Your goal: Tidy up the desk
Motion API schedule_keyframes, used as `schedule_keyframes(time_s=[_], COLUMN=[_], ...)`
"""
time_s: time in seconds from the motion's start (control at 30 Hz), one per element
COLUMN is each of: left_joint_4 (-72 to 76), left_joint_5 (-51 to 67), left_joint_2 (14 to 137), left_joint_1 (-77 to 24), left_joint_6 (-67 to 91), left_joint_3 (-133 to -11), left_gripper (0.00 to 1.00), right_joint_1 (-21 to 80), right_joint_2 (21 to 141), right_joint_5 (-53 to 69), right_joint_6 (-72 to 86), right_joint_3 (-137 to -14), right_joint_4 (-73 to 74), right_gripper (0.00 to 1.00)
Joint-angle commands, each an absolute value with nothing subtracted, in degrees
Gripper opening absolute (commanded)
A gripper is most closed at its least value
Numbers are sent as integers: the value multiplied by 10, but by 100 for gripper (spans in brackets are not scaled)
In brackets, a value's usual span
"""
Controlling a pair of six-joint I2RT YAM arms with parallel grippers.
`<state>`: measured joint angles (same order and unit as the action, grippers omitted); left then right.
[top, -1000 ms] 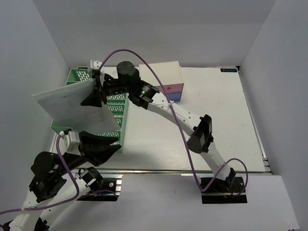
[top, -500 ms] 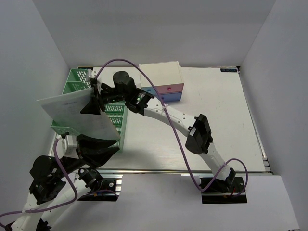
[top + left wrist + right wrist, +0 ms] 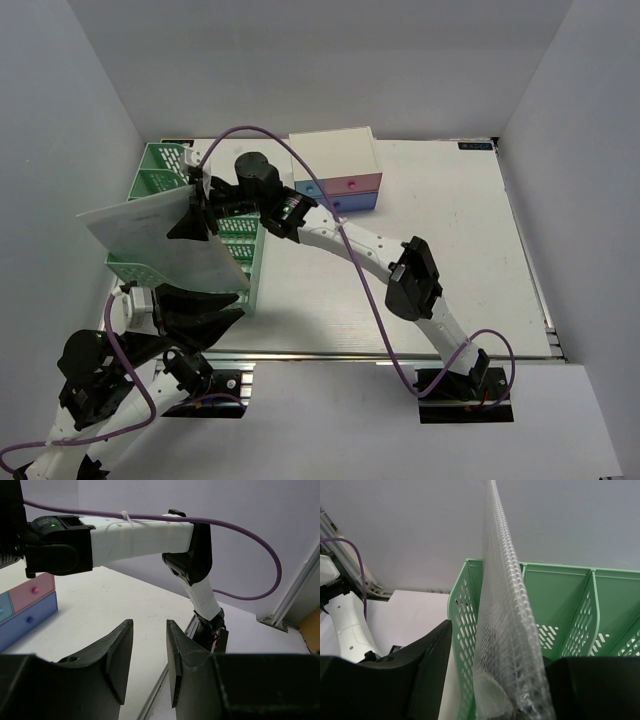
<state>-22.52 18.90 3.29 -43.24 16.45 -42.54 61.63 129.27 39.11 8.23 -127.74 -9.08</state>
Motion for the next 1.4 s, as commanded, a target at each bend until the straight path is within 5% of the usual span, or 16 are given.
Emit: schedule_keyframes(time_s=[0.0,0.03,0.2,0.23,0.97,1.37], left_joint_4=[-235,-236,-232,-228,-212,-185], left_joint_5=[188,189,187,189,197,210], left_joint_2=[33,33,35,36,61,93], left_joint_1=[-430,-430,-430,-430,-430,-430], left_joint_6=[169,169,165,166,169,167], left_joint_3=[-421,-423,-422,-420,-429,-432], left_gripper=[43,43,43,43,43,44], right_joint_1=[626,627,627,624,597,574], right_joint_2=[1282,1281,1263,1260,1187,1039], right_joint_5=[404,412,436,439,405,284], right_joint_6=[84,77,61,58,-132,-303], right_joint_3=[-1285,-1282,-1266,-1264,-1267,-1013], right_joint_4=[-147,-141,-116,-115,104,202], right_gripper=[15,36,69,88,89,89])
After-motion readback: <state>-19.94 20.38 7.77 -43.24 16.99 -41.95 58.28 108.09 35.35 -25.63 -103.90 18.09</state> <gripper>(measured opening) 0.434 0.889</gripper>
